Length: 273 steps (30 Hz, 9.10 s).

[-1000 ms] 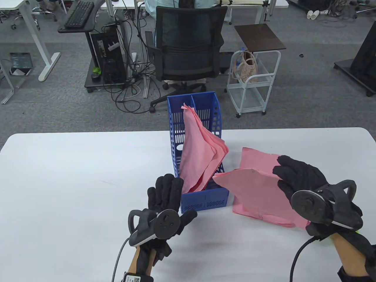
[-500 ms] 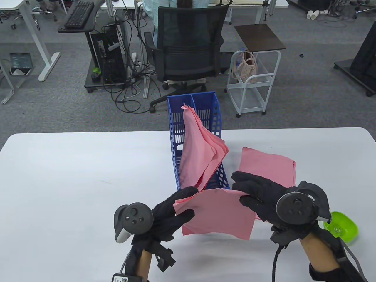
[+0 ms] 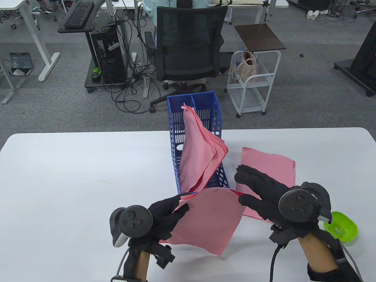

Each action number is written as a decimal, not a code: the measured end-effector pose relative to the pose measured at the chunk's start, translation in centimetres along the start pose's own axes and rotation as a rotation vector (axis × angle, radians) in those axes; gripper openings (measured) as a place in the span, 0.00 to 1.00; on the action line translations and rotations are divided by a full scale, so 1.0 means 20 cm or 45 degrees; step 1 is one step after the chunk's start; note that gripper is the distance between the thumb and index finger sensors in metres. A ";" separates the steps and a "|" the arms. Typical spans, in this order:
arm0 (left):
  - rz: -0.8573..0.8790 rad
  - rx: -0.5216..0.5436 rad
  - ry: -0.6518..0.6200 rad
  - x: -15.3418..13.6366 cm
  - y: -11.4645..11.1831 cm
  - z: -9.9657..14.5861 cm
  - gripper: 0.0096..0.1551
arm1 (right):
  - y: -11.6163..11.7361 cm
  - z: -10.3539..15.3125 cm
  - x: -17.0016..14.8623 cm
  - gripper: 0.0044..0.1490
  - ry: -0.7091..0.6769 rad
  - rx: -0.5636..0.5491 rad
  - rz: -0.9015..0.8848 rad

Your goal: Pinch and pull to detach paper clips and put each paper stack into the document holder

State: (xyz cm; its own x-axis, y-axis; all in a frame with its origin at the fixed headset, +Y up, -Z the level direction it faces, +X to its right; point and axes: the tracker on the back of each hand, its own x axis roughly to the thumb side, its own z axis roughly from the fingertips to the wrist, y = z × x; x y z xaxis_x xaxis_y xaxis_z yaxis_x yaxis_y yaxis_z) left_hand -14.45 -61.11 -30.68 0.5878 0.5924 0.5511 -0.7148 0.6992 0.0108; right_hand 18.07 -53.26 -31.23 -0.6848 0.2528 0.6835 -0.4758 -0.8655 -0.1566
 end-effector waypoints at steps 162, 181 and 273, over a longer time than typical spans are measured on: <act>-0.978 -0.245 0.411 -0.32 -0.09 0.16 0.55 | 0.60 -0.33 -0.50 0.31 0.628 -0.301 -0.537; -1.018 -0.284 0.401 -0.32 -0.12 0.17 0.54 | 0.75 -0.26 -0.54 0.41 0.705 -0.075 -0.324; -0.920 -0.375 0.375 -0.12 -0.17 -0.08 0.55 | -0.21 0.18 -0.36 0.25 0.457 0.037 0.158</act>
State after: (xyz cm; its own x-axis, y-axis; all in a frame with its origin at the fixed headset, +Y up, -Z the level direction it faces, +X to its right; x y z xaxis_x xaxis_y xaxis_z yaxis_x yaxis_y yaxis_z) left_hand -12.77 -64.28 -33.33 0.9679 0.0097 0.2510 -0.0194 0.9991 0.0365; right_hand 26.96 -53.05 -32.94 -0.8885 0.2760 0.3667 -0.3646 -0.9097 -0.1987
